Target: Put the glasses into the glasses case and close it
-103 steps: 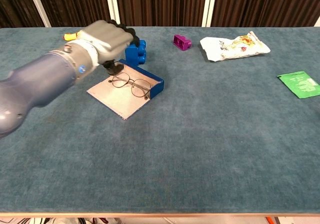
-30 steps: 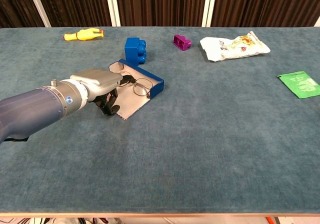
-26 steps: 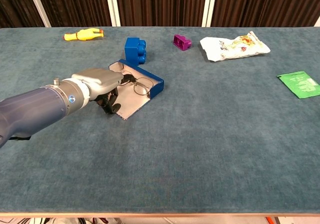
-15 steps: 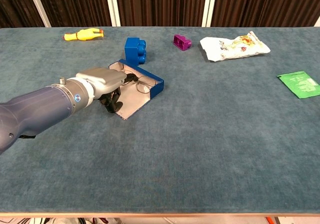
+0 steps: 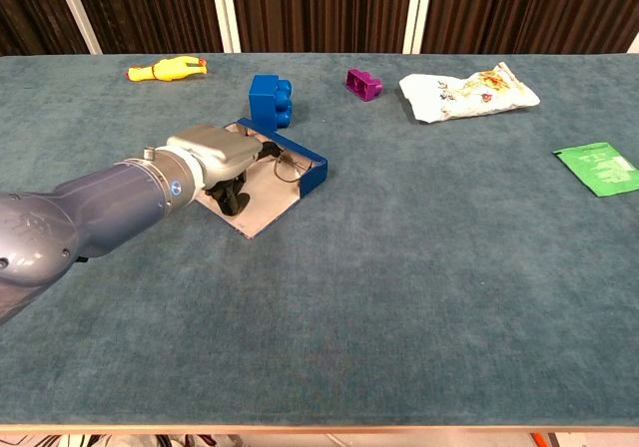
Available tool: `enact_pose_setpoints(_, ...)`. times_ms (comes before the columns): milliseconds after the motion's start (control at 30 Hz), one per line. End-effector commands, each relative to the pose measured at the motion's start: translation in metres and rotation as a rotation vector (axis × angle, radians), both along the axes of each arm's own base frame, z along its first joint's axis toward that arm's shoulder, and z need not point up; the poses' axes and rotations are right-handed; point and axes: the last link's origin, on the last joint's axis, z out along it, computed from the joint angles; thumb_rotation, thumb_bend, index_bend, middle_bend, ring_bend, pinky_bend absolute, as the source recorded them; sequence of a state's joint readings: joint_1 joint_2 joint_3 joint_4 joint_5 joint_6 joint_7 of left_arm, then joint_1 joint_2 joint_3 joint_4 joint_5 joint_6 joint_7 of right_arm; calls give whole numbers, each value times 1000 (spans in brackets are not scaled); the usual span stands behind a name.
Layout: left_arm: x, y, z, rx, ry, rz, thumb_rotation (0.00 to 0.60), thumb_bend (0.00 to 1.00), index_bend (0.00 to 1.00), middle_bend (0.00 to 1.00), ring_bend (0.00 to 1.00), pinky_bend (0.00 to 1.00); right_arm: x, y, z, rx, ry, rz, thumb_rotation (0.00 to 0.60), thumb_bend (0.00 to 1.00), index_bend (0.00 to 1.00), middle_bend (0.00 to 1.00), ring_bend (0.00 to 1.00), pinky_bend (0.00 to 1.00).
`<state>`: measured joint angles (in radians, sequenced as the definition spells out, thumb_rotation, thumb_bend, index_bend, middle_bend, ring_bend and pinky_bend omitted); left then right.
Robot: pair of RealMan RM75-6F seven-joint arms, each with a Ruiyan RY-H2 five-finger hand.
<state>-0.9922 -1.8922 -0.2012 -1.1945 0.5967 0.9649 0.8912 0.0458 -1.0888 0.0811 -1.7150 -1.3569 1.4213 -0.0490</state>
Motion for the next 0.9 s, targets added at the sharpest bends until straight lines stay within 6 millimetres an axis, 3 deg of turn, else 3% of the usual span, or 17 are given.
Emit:
enact_pose_setpoints(33, 2, 1, -2, 1, 3, -1, 600, 443, 0, 715, 717, 748, 0, 0, 0, -2, 0, -1, 600, 198, 12, 0, 110, 282)
enact_pose_setpoints(300, 3, -8, 3, -8, -2, -25, 600, 444, 0, 716, 718, 748, 0, 0, 1, -2, -2, -2, 600, 198, 12, 0, 110, 282)
enact_pose_setpoints(700, -4, -23, 27, 30, 12, -75, 600, 444, 0, 702, 716, 748, 0, 0, 0, 1, 0, -4, 600, 198, 14, 0, 110, 282)
enact_pose_setpoints(833, -12, -31, 43, 25, 27, -96, 600, 379, 80, 624, 621, 717, 0, 0, 0, 0, 0, -5, 600, 198, 15, 0, 110, 282)
enact_pose_setpoints(900, -17, -34, 54, 38, 31, -112, 600, 311, 145, 536, 489, 597, 0, 0, 0, -1, -1, -5, 600, 197, 14, 0, 110, 282)
